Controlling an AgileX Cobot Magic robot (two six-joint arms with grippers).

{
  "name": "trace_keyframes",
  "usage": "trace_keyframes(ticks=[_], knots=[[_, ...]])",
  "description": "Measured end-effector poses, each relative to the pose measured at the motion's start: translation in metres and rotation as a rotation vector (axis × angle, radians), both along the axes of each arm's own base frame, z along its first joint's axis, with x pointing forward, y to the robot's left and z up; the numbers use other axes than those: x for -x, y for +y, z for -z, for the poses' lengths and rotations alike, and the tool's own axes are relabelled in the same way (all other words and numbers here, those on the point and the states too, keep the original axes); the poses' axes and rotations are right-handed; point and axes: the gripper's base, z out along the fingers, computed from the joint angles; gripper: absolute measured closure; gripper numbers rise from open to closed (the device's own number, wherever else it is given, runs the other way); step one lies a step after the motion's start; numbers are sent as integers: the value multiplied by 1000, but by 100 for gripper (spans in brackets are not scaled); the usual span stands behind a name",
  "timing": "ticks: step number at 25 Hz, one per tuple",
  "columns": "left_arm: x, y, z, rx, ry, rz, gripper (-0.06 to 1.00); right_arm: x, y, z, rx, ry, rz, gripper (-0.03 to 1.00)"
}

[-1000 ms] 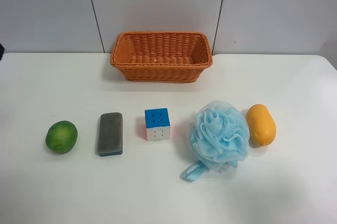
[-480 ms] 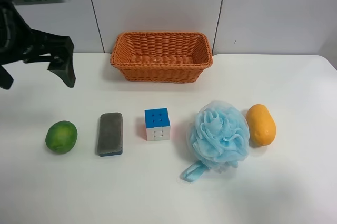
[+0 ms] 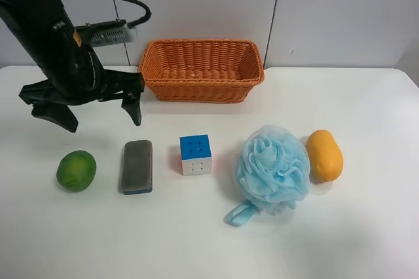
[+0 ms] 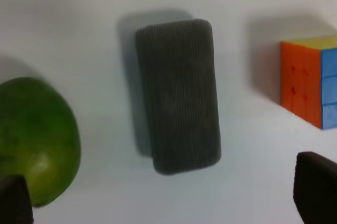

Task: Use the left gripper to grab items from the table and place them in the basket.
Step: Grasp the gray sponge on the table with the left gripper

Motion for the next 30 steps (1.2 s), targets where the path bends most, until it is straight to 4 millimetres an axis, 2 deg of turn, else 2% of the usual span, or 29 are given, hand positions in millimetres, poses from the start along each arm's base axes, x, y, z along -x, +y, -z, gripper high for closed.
trace_keyframes(ticks=[9, 30], knots=[[-17, -11, 43, -6, 58, -17, -5, 0, 0, 0, 0, 0, 0, -2], [-30, -20, 109, -20, 162, -58, -5, 0, 0, 0, 0, 0, 0, -2]])
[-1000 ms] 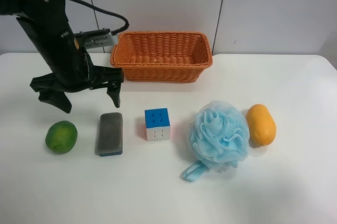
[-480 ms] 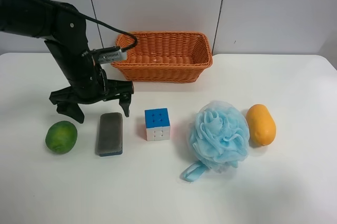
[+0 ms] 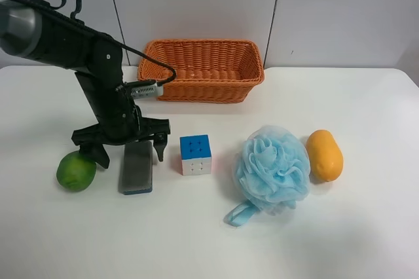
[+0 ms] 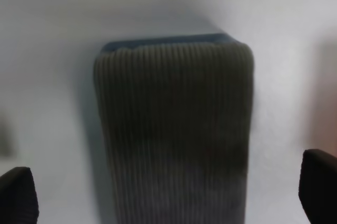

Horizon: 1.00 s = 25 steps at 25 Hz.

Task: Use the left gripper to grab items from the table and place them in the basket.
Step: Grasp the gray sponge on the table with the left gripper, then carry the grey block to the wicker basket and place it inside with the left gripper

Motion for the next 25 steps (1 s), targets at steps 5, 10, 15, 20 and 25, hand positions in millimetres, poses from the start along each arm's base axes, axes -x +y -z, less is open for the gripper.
trace_keyframes(ticks=[5, 10, 15, 20, 25], knots=[[-2, -1, 12, -1, 15, -10, -5, 0, 0, 0, 0, 0, 0, -2], [-3, -2, 18, 2, 12, -17, -5, 0, 0, 0, 0, 0, 0, -2], [-3, -2, 18, 5, 8, -19, 15, 0, 0, 0, 0, 0, 0, -2], [-3, -3, 18, 7, 8, -25, 39, 0, 0, 0, 0, 0, 0, -2], [-3, -3, 18, 11, 10, -28, 39, 0, 0, 0, 0, 0, 0, -2]])
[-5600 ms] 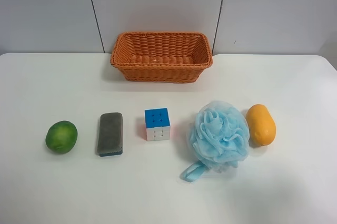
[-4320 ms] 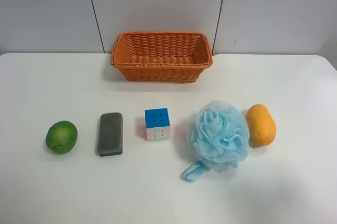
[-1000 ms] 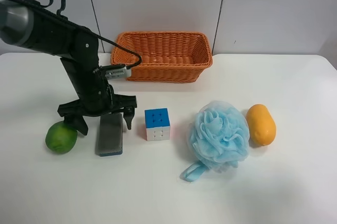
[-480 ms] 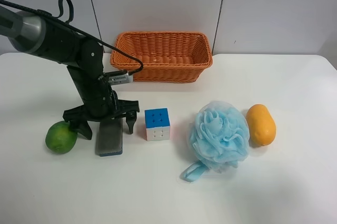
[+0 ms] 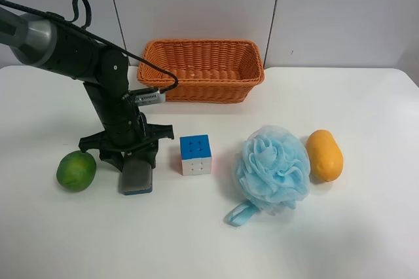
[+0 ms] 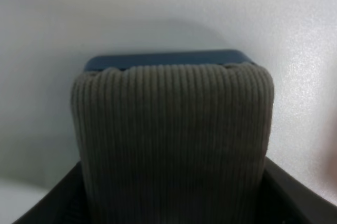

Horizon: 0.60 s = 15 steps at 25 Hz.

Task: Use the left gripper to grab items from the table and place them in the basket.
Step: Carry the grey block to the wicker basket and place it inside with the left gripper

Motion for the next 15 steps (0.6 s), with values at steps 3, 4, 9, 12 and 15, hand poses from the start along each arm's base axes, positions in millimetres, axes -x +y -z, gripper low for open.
trace_keyframes(ticks=[3, 4, 9, 12, 15], knots=[[0, 0, 0, -2, 5, 0, 39, 0, 0, 0, 0, 0, 0, -2], [1, 0, 0, -1, 7, -2, 39, 0, 0, 0, 0, 0, 0, -2], [3, 1, -11, 6, 6, -3, 39, 0, 0, 0, 0, 0, 0, -2], [3, 1, -27, 25, -28, -2, 39, 0, 0, 0, 0, 0, 0, -2], [3, 1, -44, 42, -57, 0, 39, 0, 0, 0, 0, 0, 0, -2]])
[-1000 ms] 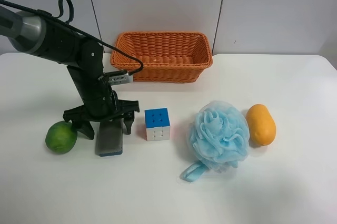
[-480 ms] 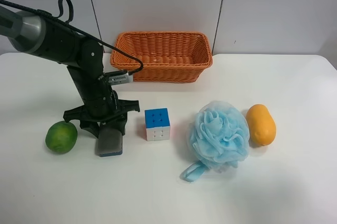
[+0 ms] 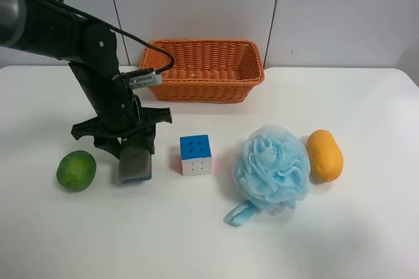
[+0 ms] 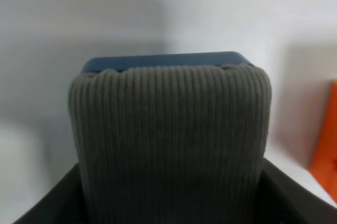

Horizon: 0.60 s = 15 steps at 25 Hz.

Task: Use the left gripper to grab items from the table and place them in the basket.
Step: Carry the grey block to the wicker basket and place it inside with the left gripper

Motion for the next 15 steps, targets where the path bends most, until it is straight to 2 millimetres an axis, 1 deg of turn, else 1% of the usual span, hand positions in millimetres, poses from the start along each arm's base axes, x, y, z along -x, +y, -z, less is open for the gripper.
trace_keyframes(ticks=[5, 9, 15], knots=[[-9, -6, -40, 30, -49, 33, 39, 0, 0, 0, 0, 0, 0, -2], [-23, -13, -75, 37, -91, 85, 39, 0, 0, 0, 0, 0, 0, -2], [-42, -20, -127, 45, -221, 145, 39, 0, 0, 0, 0, 0, 0, -2]])
